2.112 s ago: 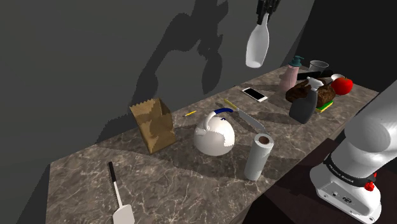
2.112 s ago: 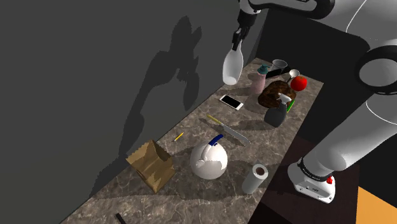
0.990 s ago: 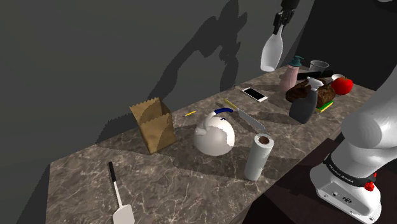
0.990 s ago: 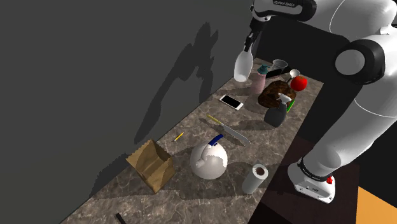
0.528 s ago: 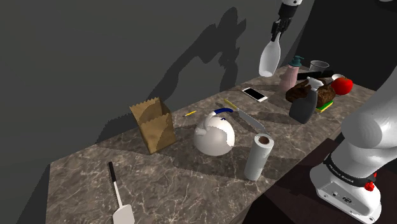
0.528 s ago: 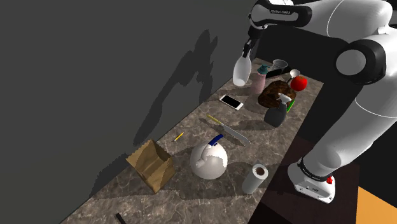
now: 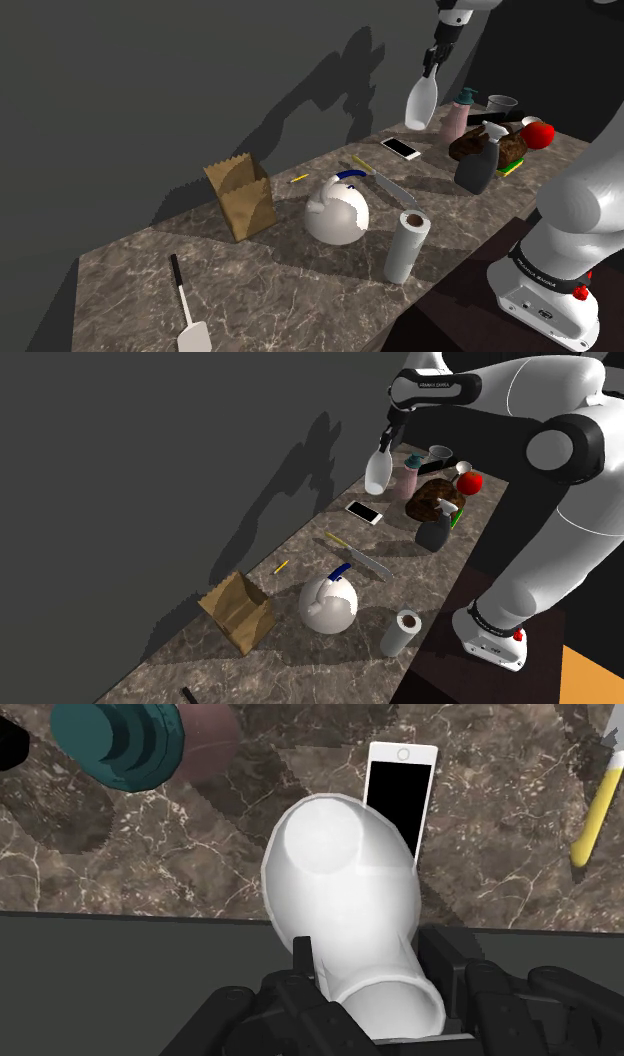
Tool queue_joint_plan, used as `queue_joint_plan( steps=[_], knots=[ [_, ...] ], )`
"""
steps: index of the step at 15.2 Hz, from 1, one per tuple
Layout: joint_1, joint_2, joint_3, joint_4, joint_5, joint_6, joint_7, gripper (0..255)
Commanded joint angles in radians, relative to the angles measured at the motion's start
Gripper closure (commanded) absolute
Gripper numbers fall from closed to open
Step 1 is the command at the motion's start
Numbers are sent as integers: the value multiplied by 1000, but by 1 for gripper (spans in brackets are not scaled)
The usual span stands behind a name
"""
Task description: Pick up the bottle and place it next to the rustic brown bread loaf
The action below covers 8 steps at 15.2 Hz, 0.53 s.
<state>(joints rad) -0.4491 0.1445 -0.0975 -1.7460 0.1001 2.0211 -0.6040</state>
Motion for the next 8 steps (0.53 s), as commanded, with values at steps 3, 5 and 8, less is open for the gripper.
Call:
queue_joint_plan(
  steps=[3, 5, 8],
  knots=[
    [0, 6, 1, -46, 3, 53, -5, 255],
    [0, 11, 1, -66, 5, 78, -8, 255],
    [0, 22, 2, -93, 8, 115, -12, 255]
  ],
)
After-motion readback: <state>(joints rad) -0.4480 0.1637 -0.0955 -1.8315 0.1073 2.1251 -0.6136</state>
